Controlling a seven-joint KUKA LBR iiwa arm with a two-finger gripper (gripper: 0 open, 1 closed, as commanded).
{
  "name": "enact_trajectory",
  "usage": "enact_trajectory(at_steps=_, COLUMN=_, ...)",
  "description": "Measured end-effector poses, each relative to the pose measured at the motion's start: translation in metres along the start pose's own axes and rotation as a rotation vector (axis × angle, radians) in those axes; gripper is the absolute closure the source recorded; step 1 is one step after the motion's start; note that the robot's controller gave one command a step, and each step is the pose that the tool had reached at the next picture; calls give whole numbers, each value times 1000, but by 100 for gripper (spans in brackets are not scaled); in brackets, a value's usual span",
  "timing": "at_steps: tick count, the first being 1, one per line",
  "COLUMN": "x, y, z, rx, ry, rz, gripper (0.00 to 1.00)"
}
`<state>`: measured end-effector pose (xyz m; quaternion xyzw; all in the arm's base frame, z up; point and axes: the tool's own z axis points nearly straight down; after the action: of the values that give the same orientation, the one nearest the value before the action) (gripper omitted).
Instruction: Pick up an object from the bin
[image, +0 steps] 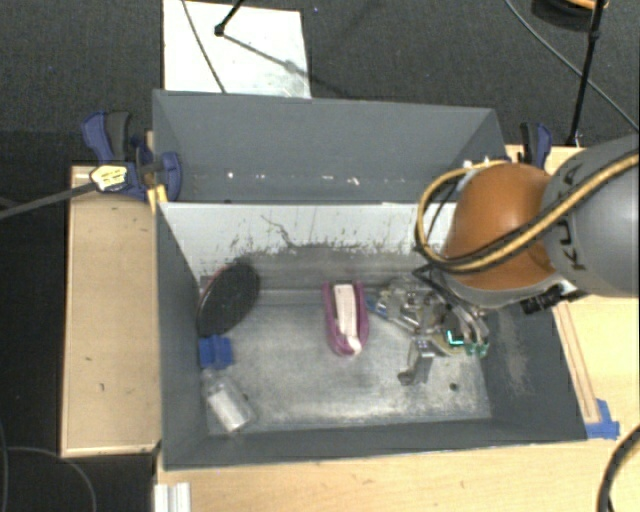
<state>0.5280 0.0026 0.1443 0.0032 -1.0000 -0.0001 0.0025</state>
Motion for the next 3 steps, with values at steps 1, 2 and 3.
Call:
enact_trajectory(at_steps=1, x=-49, y=-62, z=37, rx=3, ry=-9, rz=-198, gripper=0)
enact_trajectory(at_steps=2, x=-63, y=-75, z=70, rx=1, ry=-20, rz=-197, gripper=0)
enact_trajectory(at_steps=3, x=-63, y=-76, z=68, rx=3, ry=-21, rz=-195, gripper=100)
